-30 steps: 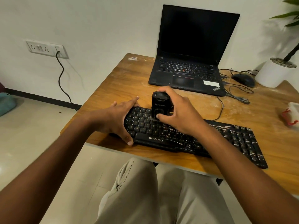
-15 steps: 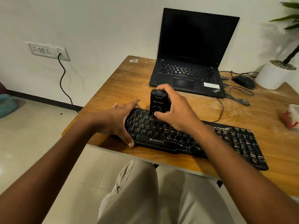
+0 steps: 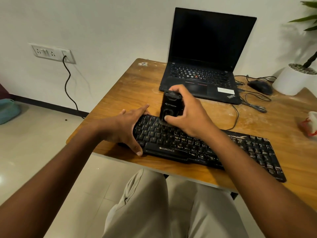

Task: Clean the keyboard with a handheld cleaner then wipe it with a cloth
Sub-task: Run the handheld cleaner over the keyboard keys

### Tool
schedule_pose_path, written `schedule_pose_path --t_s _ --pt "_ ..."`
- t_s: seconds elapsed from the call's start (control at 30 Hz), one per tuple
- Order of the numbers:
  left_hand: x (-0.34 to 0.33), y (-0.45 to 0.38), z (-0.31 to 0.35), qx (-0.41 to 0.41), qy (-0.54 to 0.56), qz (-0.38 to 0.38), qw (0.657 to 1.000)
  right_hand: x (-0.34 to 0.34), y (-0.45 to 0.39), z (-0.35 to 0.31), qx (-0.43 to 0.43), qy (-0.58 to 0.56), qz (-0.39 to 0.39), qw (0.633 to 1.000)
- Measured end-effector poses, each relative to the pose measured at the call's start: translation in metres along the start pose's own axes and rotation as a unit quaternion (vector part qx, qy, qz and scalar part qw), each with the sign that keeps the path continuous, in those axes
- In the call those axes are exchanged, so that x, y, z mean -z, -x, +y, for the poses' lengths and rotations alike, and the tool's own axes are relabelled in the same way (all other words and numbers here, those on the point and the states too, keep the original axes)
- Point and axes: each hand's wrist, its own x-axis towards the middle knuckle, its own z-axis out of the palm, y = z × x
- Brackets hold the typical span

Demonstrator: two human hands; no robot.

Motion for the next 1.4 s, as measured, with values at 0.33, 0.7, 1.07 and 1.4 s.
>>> schedule_pose_path --t_s 0.33,0.7,1.07,1.4 --pt "0.001 0.001 0.002 -0.001 0.001 -0.005 1.0 0.05 0.015 0.01 -0.038 0.131 -0.077 0.988" --pt "0.002 0.005 0.009 0.007 0.004 -0.005 1.0 0.02 0.013 0.014 -0.013 0.083 -0.045 0.995" --pt "0.002 0.006 0.007 0.004 0.011 -0.008 1.0 0.024 0.007 -0.013 0.003 0.026 -0.006 1.0" --pt "0.001 0.004 0.006 0.001 0.005 -0.005 1.0 0.023 0.026 0.003 -0.023 0.106 -0.076 0.991"
